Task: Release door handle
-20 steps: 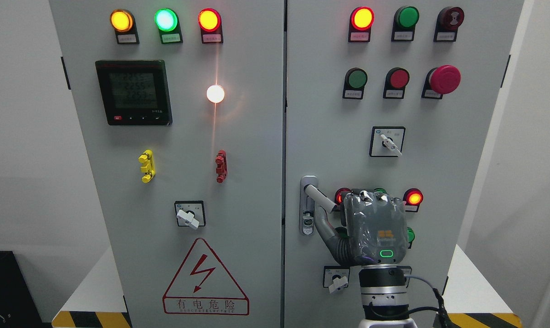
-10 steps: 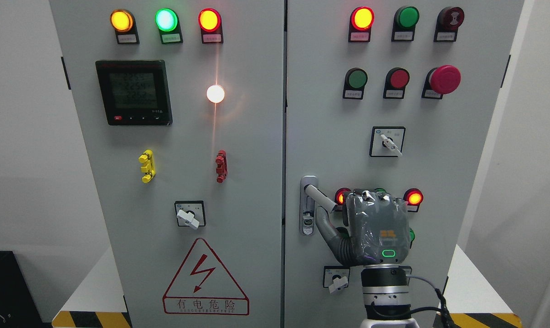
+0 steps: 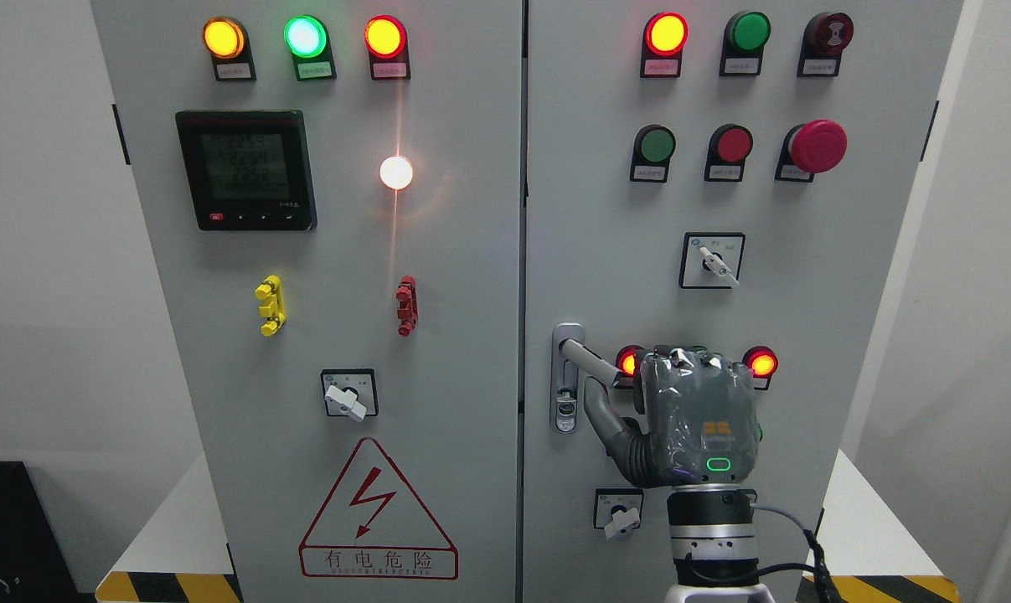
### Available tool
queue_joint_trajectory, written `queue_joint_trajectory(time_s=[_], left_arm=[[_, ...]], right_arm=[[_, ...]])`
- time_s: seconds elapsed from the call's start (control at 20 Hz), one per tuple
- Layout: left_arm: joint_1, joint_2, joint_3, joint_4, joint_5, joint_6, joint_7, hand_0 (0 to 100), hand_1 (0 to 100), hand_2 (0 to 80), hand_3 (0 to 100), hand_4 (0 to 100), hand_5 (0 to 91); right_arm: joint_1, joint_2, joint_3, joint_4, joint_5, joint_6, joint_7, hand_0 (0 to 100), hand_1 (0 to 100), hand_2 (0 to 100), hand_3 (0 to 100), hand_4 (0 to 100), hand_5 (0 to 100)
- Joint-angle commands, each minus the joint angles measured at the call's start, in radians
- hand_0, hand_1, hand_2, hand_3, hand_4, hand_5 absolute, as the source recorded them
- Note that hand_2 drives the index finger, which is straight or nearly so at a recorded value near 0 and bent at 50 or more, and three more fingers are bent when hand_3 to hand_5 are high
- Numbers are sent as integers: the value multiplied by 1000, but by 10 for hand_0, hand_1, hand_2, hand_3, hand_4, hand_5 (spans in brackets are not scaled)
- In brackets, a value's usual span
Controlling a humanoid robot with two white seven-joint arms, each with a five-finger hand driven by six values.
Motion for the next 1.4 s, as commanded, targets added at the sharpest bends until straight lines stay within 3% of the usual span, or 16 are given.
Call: queue_joint_trajectory(time_s=[0.0, 1.35], left_arm=[[9, 0, 0, 0, 0, 0, 0, 120, 556, 0, 0, 0, 0], [9, 0, 0, 0, 0, 0, 0, 120, 556, 0, 0, 0, 0]], right_arm=[[-1, 0, -6, -5, 0, 0, -3, 453, 436, 936, 1000, 1000, 1000], [-5, -2, -9, -5, 0, 0, -3, 458, 430, 937, 1000, 1000, 1000]])
